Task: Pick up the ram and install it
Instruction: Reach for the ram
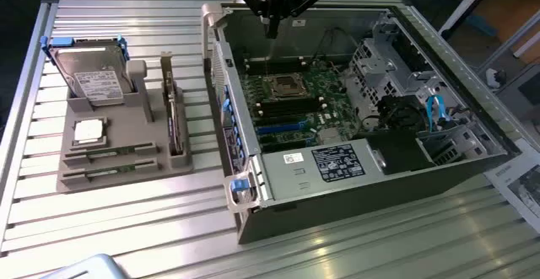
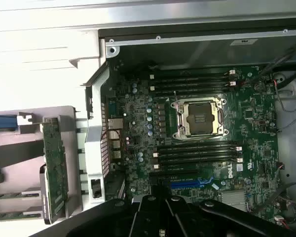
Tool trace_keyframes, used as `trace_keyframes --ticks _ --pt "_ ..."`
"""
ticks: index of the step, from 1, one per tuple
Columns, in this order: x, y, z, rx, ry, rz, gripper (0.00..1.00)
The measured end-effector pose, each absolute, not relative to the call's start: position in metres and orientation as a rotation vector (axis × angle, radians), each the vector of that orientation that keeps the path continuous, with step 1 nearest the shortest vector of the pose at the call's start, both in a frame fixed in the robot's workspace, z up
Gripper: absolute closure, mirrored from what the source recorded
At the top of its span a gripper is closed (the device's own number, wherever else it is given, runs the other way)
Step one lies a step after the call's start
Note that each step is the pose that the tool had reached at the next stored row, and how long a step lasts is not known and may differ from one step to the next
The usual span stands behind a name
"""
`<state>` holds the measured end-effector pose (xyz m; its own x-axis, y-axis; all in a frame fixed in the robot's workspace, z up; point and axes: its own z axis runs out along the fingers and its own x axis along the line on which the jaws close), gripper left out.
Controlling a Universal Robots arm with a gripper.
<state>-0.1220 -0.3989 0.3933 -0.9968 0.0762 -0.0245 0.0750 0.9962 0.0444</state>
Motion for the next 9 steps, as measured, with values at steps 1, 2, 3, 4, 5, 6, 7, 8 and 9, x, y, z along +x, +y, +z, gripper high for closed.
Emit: trace_keyframes --ticks 1,2,3,4,5,6,7,8,9 --pt "-0.1220 -0.3989 0.3933 0.118 3.112 0.068 0.90" --pt "-0.1220 -0.3989 0.3933 0.118 3.112 0.068 0.90" --pt "-0.1220 -0.3989 0.3933 0.118 3.113 0.068 0.90" --pt "-0.1220 -0.3989 0.3933 0.118 3.113 0.068 0.90" --pt "-0.1220 -0.3989 0.3933 0.118 3.112 0.068 0.90" --pt "-0.1220 -0.3989 0.3933 0.118 3.112 0.068 0.90" --pt "-0.1220 -0.3989 0.3933 0.118 3.113 0.068 0.90" --pt "-0.1220 -0.3989 0.3933 0.118 3.112 0.068 0.90" --pt "-0.1219 -0.3989 0.3933 0.118 3.112 0.068 0.90"
